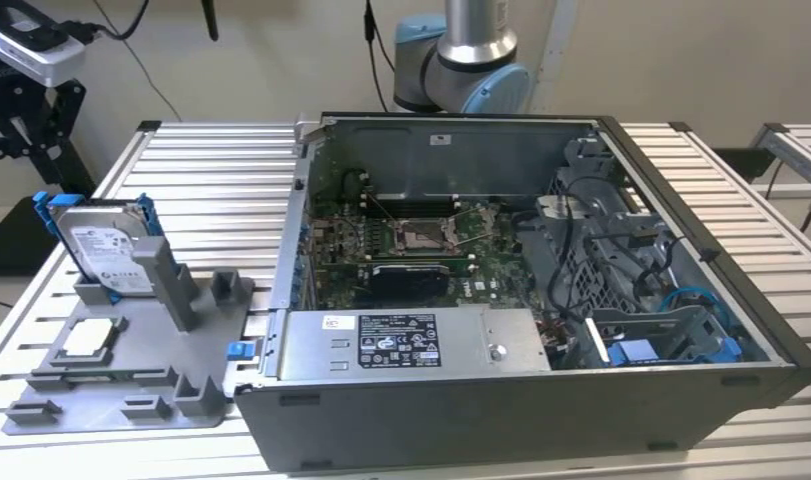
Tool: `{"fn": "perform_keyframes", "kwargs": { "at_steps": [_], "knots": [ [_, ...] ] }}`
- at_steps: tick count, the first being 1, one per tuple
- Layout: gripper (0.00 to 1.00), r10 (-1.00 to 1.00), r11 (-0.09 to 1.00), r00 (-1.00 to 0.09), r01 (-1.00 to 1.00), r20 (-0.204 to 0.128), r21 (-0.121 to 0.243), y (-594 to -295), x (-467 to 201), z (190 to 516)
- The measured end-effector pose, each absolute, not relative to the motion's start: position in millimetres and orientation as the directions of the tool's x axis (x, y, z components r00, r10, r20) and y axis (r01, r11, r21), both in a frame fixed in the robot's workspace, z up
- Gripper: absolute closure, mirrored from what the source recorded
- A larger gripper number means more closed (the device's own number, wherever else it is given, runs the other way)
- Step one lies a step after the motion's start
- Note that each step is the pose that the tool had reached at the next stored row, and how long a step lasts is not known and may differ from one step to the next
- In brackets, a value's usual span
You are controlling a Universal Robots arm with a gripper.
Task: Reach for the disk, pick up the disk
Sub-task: 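Pick up the disk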
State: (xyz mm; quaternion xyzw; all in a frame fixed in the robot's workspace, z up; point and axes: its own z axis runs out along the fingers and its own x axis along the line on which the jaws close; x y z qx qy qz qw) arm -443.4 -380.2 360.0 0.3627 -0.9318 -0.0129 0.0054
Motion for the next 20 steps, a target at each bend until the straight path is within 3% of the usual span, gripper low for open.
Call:
{"fn": "perform_keyframes", "kwargs": {
  "at_steps": [20],
  "knots": [
    [1.0, -0.706, 0.708, -0.708, -0.706, 0.001, 0.028, -380.2, -443.3, 360.0]
  ]
}}
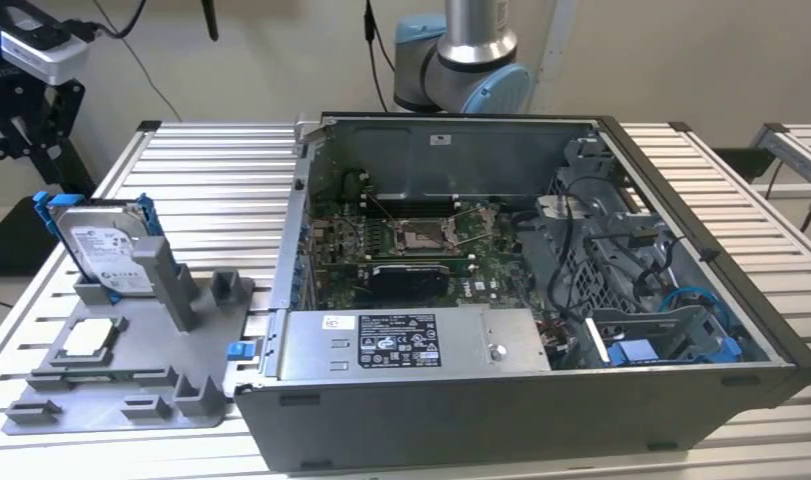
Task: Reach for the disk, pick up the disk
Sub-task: 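Pick up the disk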
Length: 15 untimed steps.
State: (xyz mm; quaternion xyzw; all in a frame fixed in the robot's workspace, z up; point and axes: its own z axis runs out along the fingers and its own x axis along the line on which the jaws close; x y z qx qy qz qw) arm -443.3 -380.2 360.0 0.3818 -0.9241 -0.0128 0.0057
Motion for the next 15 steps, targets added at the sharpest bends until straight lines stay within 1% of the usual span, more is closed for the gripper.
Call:
{"fn": "perform_keyframes", "kwargs": {
  "at_steps": [10, 15],
  "knots": [
    [1.0, -0.785, 0.619, -0.619, -0.785, 0.001, 0.028, -380.2, -443.4, 360.0],
    [1.0, -0.834, 0.551, -0.552, -0.834, 0.001, 0.028, -380.2, -443.4, 360.0]
  ]
}}
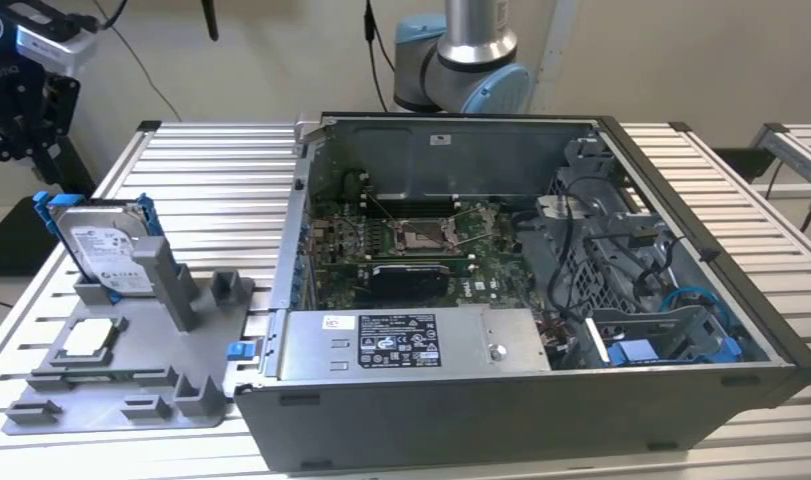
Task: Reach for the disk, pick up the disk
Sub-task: 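Pick up the disk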
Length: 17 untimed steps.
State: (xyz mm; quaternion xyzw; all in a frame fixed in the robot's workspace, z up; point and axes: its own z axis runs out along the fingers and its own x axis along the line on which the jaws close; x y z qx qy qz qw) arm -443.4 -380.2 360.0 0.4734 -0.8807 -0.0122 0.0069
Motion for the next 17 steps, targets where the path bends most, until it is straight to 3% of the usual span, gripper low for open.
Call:
{"fn": "perform_keyframes", "kwargs": {
  "at_steps": [17],
  "knots": [
    [1.0, -0.962, 0.272, -0.272, -0.962, 0.0, 0.027, -380.2, -443.4, 357.0]
  ]
}}
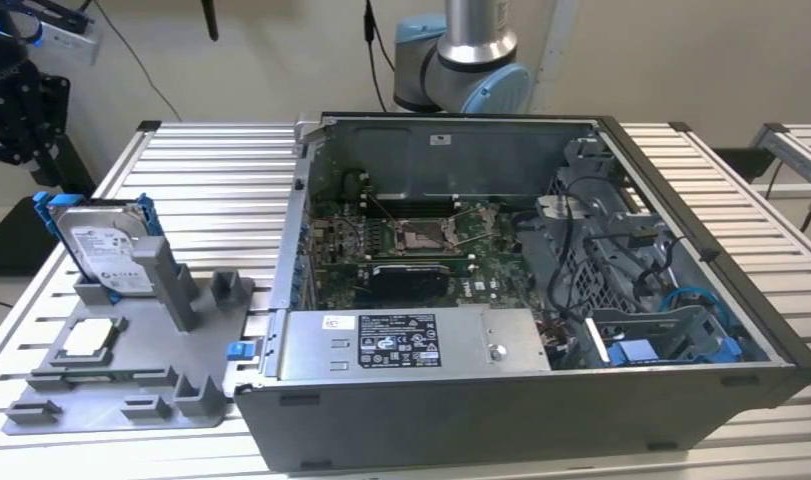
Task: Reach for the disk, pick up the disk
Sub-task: 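Pick up the disk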
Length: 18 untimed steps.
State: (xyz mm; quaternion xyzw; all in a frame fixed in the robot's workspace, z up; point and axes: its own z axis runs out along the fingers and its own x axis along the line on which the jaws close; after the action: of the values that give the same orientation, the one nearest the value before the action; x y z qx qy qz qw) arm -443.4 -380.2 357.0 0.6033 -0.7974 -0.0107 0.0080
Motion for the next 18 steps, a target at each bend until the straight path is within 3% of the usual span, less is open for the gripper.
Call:
{"fn": "perform_keyframes", "kwargs": {
  "at_steps": [6, 13, 14, 18],
  "knots": [
    [1.0, -0.981, 0.194, -0.194, -0.981, 0.0, 0.026, -380.2, -443.2, 356.4],
    [1.0, -0.981, 0.193, -0.193, -0.981, 0.0, 0.027, -380.2, -443.2, 356.6],
    [0.0, -0.981, 0.193, -0.193, -0.981, 0.0, 0.027, -380.2, -443.2, 356.6],
    [0.0, -0.981, 0.192, -0.192, -0.981, 0.0, 0.027, -380.2, -443.2, 356.6]
  ]
}}
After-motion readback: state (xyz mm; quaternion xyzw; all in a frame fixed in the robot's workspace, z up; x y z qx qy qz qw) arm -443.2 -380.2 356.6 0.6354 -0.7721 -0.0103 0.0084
